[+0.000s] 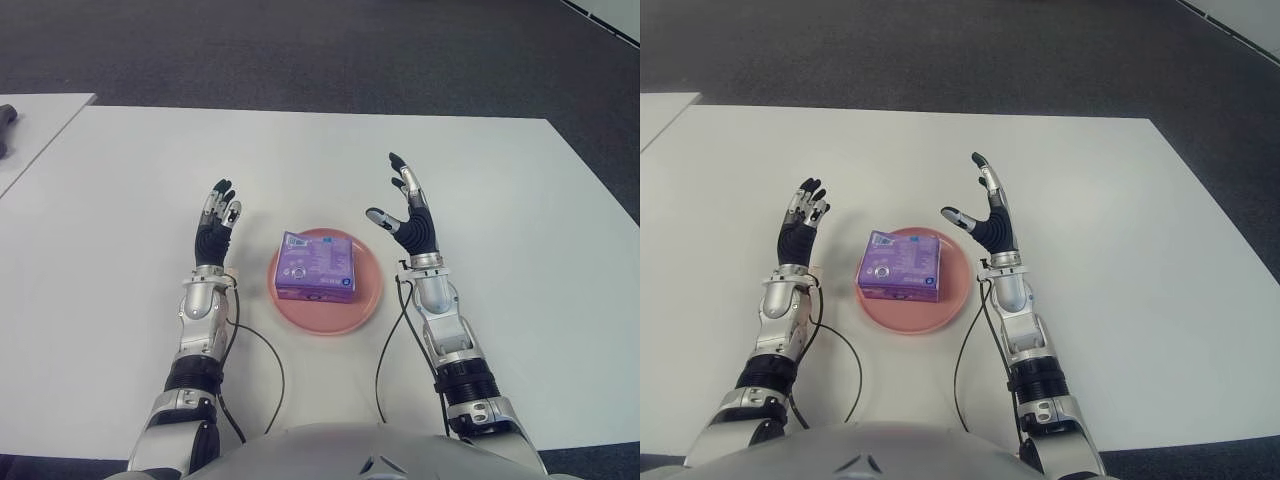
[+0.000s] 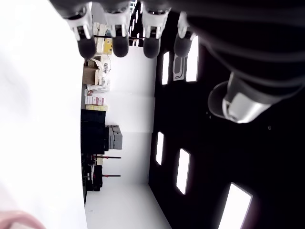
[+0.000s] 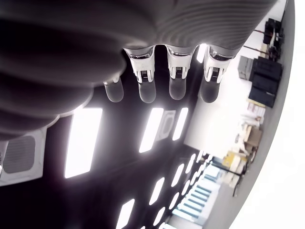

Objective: Put the tissue paper into the plate.

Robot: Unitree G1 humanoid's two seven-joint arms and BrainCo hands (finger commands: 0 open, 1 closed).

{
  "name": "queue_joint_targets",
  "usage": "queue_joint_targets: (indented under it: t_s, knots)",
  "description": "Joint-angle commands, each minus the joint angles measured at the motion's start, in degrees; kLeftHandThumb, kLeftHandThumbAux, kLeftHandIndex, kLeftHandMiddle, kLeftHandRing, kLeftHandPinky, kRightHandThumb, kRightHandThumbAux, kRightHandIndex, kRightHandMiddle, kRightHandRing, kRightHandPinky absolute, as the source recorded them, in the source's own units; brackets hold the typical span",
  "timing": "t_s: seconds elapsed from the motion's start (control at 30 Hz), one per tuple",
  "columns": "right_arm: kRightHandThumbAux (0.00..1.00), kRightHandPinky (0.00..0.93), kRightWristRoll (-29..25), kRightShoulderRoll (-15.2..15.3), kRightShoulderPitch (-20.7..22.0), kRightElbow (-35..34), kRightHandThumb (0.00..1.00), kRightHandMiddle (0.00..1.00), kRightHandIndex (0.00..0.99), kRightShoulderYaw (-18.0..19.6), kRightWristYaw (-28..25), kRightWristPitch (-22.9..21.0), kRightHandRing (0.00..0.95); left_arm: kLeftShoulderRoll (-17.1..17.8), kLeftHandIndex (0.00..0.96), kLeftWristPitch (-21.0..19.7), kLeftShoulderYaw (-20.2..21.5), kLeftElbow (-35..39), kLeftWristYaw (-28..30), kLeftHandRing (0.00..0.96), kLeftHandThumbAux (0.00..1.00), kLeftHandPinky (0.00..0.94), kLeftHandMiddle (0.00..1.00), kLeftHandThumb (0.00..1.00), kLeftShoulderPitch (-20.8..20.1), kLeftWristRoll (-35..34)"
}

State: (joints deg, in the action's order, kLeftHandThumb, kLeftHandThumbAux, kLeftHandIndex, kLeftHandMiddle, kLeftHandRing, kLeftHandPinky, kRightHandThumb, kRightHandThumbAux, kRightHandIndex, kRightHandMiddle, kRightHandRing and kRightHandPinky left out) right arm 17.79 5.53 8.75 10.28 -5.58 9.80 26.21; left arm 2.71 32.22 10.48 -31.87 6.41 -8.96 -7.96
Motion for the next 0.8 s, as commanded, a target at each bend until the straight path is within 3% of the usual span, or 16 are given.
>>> queue_joint_targets:
  t_s: [0.03,0.8]
  knots:
    - [0.394,0.0,0.3,-0.2,-1.0,0.2,0.022,0.0,0.0,-0.1,0.3,-1.0,0.0,0.5,0.0,-0.6,0.2,-0.8,-0.6,0.0,0.498,0.0,0.0,0.0,0.2,0.5]
    - [0.394,0.0,0.9,-0.7,-0.8,0.4,0.022,0.0,0.0,-0.7,1.0,-1.2,0.0,1.4,0.0,-0.7,0.4,-0.6,-0.5,0.0,0.496,0.0,0.0,0.0,0.3,0.3]
